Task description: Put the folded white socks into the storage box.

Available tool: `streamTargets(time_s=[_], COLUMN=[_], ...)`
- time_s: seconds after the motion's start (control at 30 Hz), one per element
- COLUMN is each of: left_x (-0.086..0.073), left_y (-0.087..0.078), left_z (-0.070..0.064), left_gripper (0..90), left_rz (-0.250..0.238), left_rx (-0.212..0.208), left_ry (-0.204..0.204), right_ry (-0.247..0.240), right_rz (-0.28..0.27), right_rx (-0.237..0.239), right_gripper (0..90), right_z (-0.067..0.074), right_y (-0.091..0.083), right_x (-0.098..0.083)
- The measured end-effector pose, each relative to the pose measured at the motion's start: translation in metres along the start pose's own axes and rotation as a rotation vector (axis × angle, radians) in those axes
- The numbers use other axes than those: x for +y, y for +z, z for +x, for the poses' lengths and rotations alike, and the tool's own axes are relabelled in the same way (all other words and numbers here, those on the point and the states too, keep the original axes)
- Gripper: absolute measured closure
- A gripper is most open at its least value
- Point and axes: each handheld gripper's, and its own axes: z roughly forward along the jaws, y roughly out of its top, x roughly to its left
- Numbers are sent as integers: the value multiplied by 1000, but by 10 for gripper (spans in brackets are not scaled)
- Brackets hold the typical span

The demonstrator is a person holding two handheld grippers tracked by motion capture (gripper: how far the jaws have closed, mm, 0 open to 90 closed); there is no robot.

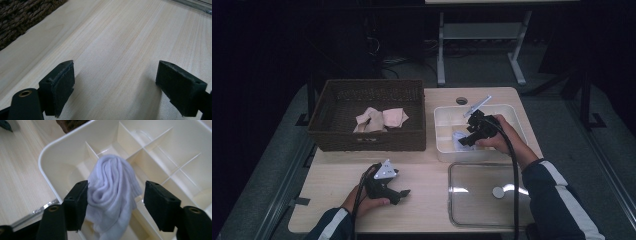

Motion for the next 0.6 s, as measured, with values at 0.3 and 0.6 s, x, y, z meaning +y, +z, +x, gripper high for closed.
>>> streamTargets(time_s=[0.3, 0.6], left_x=[0, 0], left_y=[0, 0], left_z=[0, 0], left_gripper=[145, 145], left_rz=[4, 4], left_rx=[1, 1], left_ry=[4, 4], right_ry=[25, -14], right_rz=[-17, 52], right_rx=[34, 26], right_gripper=[640, 726], right_z=[-4, 0], right_y=[14, 25], right_x=[-2, -6])
